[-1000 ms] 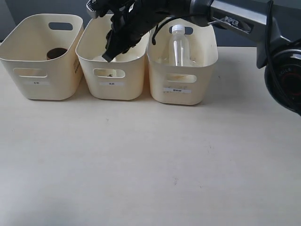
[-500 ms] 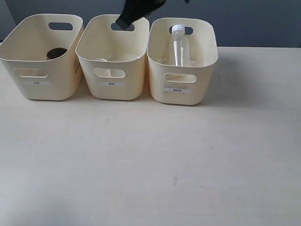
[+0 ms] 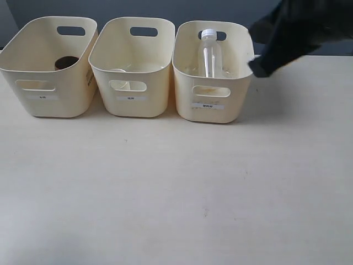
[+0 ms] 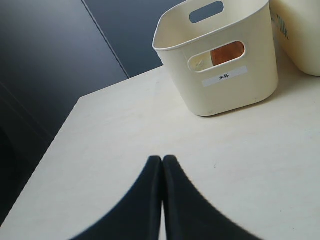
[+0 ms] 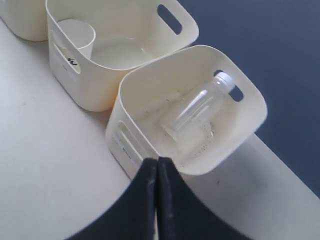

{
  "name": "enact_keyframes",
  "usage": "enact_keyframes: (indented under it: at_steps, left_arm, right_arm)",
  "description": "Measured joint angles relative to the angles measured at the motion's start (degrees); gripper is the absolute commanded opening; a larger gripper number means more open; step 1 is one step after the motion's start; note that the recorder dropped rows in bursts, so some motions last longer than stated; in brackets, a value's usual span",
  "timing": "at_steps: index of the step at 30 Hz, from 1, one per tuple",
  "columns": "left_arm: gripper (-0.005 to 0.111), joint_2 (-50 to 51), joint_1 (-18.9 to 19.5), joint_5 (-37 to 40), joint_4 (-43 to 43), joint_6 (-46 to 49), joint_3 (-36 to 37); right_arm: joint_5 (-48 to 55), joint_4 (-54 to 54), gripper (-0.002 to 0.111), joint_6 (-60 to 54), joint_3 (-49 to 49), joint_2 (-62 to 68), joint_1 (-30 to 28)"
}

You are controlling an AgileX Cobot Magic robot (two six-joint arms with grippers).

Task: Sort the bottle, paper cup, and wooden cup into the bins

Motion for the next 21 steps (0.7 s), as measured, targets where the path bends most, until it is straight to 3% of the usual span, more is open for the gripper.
enact_keyframes:
  at_steps: [3, 9, 18, 21]
  left_arm:
    - [0.0, 0.0, 0.0, 0.0, 0.0, 0.0, 0.0]
    - [0.0, 0.0, 0.0, 0.0, 0.0, 0.0, 0.0]
    - [0.0, 0.0, 0.0, 0.0, 0.0, 0.0, 0.0]
    - [0.0, 0.0, 0.0, 0.0, 0.0, 0.0, 0.0]
  right_arm:
    - [2.9, -0.2, -0.001, 1.7, 6.3, -11.2, -2.0]
    - [19.8, 1.0, -0.001, 3.3, 7.9, -29.6, -2.1]
    - [20.3, 1.5, -0.001, 3.3, 7.9, -37.9, -2.2]
    - [21.1, 4.0, -0.001, 3.3, 8.1, -40.0, -6.7]
